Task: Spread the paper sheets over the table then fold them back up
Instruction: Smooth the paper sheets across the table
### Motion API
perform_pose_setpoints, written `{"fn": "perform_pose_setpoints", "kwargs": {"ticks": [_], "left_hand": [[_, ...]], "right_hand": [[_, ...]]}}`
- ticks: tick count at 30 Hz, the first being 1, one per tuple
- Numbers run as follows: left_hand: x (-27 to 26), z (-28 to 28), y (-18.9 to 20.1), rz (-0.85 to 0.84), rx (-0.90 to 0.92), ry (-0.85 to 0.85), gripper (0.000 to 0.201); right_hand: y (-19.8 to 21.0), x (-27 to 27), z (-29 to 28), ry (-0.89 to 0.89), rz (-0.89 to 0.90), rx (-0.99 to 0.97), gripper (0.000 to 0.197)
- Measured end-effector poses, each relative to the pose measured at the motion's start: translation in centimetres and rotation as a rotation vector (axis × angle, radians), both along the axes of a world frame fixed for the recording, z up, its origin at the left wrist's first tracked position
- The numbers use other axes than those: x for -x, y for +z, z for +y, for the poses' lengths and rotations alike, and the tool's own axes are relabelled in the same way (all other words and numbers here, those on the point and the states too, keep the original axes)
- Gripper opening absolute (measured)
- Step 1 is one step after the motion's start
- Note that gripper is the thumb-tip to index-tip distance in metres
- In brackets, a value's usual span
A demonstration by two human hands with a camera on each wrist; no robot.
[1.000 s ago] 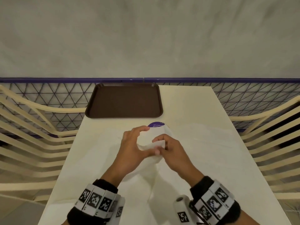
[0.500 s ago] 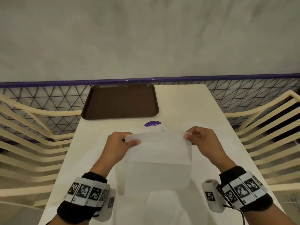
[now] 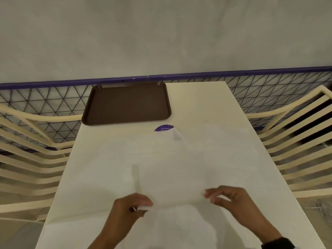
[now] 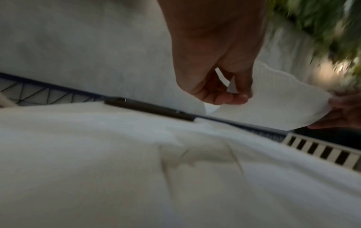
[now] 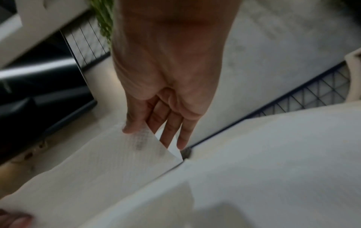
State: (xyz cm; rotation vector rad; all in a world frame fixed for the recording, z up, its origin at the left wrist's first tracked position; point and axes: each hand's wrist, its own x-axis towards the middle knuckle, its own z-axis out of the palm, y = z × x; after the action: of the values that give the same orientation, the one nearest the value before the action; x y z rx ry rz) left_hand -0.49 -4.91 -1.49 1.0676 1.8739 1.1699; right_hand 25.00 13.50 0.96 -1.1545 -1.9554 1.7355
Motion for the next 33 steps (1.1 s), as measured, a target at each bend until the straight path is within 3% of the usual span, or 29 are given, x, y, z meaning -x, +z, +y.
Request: {"fn": "perform_pose_setpoints", "kwargs": {"ticks": [4, 8, 15, 18, 20, 22, 24, 27, 29, 33], "left_hand": [[-1.1, -0.7, -2.6, -0.011, 0.281, -0.028, 0.035], [-1.1, 0.0, -2.8, 0.011, 0.34, 0.031, 0.016], [1.8, 3.7, -3.6, 0.256, 0.274, 0.173, 0.035], [2.3, 4.8, -4.1, 0.244, 0.312, 0.206, 0.016], [1.9, 4.4, -4.0, 0.25, 0.327, 0.23, 0.027], [1.0, 3.2, -4.0, 0.427, 0.277, 0.235, 0.038], [-0.6, 1.9, -4.0, 0.643, 0.132, 0.138, 0.034], [-3.7, 1.5, -5.5, 0.834, 0.01, -0.17, 0.05], [-5.2, 2.0, -7.2, 0.915, 0.079, -0.327, 0.056], [-5.2, 1.8, -10.1, 0.926, 0.24, -0.48, 0.07]], "right_hand": [[-3.5, -0.8, -1.1, 0.099, -0.184, 0.03, 0.03], [-4.0, -0.1, -0.2, 0.016, -0.193, -0.006, 0.017], [-3.7, 5.4, 3.9, -0.082, -0.148, -0.214, 0.021], [-4.4, 6.4, 4.7, -0.047, -0.25, -0.265, 0.011], [-4.9, 5.7, 4.5, -0.023, -0.311, -0.315, 0.025], [-5.0, 4.3, 3.6, 0.034, -0.37, -0.471, 0.044], [-5.4, 3.1, 1.7, 0.067, -0.312, -0.666, 0.045], [-6.2, 3.1, -2.0, 0.258, -0.317, -0.765, 0.036], [-7.5, 4.4, -4.2, 0.467, -0.386, -0.775, 0.045], [-10.0, 5.5, -5.7, 0.625, -0.519, -0.694, 0.062]]}}
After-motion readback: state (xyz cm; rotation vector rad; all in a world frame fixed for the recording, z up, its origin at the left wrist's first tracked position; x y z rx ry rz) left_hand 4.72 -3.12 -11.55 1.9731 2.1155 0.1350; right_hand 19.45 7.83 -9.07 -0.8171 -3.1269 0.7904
